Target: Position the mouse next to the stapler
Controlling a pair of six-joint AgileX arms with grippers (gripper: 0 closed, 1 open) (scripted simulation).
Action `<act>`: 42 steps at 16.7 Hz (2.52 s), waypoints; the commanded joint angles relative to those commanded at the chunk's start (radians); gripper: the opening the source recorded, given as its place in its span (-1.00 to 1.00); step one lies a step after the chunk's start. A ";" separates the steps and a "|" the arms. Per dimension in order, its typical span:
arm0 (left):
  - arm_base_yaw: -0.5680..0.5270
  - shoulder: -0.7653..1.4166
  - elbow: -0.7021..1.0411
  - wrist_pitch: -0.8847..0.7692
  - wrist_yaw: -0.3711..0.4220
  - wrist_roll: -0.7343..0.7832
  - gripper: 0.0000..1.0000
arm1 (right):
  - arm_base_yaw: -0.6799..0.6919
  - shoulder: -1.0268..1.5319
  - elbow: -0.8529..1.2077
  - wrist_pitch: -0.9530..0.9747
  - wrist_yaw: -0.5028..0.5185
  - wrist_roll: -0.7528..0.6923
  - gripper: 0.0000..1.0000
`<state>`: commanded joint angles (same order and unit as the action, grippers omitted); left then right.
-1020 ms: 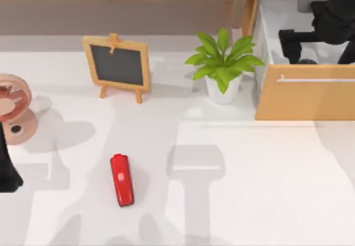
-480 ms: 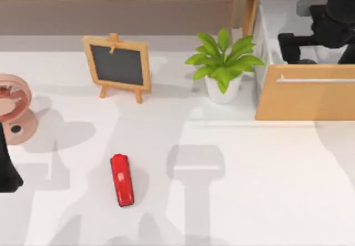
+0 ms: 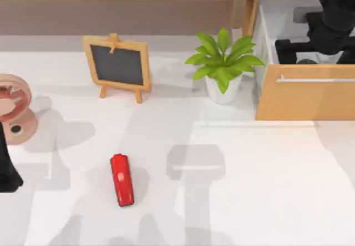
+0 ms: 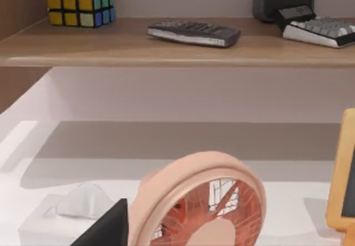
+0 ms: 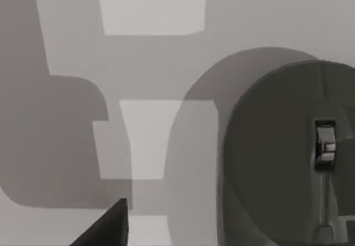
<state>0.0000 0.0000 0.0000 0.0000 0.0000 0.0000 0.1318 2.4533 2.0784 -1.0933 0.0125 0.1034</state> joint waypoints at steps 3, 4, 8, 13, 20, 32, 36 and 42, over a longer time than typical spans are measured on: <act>0.000 0.000 0.000 0.000 0.000 0.000 1.00 | 0.000 0.000 0.000 0.000 0.000 0.000 1.00; 0.000 0.000 0.000 0.000 0.000 0.000 1.00 | 0.000 0.000 0.000 0.000 0.000 0.000 0.85; 0.000 0.000 0.000 0.000 0.000 0.000 1.00 | 0.000 0.000 0.000 0.000 0.000 0.000 0.25; 0.000 0.000 0.000 0.000 0.000 0.000 1.00 | 0.000 0.000 0.000 0.000 0.000 0.000 -0.51; 0.000 0.000 0.000 0.000 0.000 0.000 1.00 | 0.000 0.000 0.000 0.000 0.000 0.000 -1.00; 0.000 0.000 0.000 0.000 0.000 0.000 1.00 | 0.009 -0.104 -0.008 -0.059 0.023 0.059 -1.00; 0.000 0.000 0.000 0.000 0.000 0.000 1.00 | 0.032 -0.211 -0.019 -0.074 0.043 0.164 -1.00; 0.000 0.000 0.000 0.000 0.000 0.000 1.00 | 0.150 -0.358 -0.036 -0.049 0.051 0.378 -1.00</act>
<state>0.0000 0.0000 0.0000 0.0000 0.0000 0.0000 0.2813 2.0948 2.0421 -1.1419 0.0634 0.4811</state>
